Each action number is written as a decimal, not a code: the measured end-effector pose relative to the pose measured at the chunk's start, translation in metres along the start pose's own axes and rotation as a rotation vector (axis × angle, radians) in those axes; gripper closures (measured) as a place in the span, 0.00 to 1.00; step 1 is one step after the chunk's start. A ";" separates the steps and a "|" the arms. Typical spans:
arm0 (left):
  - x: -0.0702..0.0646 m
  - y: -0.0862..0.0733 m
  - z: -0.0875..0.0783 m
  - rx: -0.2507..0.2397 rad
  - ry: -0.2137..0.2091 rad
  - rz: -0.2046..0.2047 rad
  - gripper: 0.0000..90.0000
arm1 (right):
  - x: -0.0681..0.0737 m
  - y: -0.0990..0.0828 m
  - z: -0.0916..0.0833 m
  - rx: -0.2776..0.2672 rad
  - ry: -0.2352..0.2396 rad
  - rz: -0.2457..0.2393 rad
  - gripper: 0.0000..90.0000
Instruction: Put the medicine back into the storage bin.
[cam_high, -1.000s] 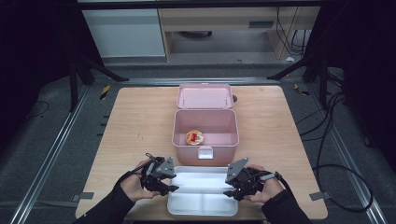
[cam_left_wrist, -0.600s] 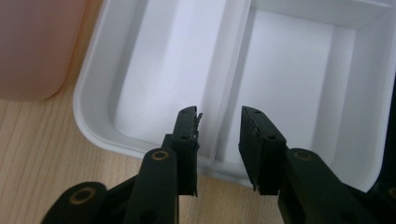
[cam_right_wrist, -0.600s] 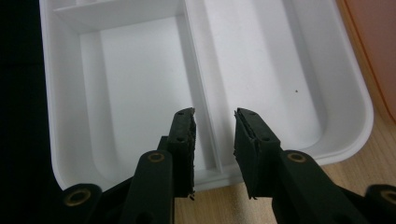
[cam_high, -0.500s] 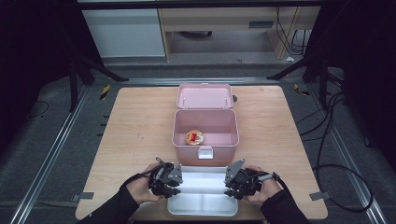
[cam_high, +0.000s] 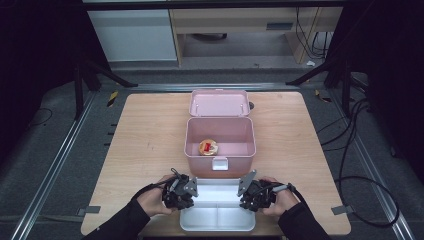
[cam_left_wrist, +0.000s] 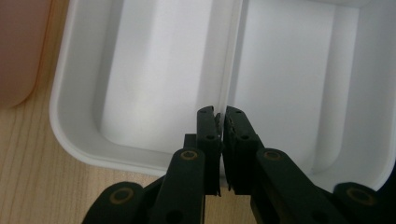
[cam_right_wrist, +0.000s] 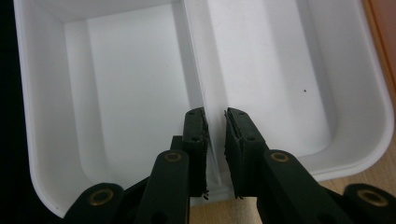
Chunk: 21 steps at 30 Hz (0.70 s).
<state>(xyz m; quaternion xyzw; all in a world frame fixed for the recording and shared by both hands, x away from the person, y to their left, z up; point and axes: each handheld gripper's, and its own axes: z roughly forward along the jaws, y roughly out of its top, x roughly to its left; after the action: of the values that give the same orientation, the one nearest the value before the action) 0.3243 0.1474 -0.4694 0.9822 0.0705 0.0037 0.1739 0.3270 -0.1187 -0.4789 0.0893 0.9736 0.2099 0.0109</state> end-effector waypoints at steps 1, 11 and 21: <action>0.000 0.000 0.000 0.003 -0.003 0.002 0.95 | -0.001 0.000 0.000 -0.002 0.000 -0.003 0.88; -0.001 0.003 0.000 0.020 -0.028 0.053 0.98 | 0.000 0.002 -0.001 0.015 0.031 -0.005 0.95; -0.007 0.005 -0.028 -0.007 -0.033 0.088 0.98 | 0.009 0.009 -0.023 -0.015 0.047 -0.025 0.96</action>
<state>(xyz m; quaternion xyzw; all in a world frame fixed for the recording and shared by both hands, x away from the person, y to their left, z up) 0.3175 0.1510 -0.4411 0.9837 0.0245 -0.0049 0.1780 0.3183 -0.1186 -0.4539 0.0724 0.9730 0.2192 -0.0085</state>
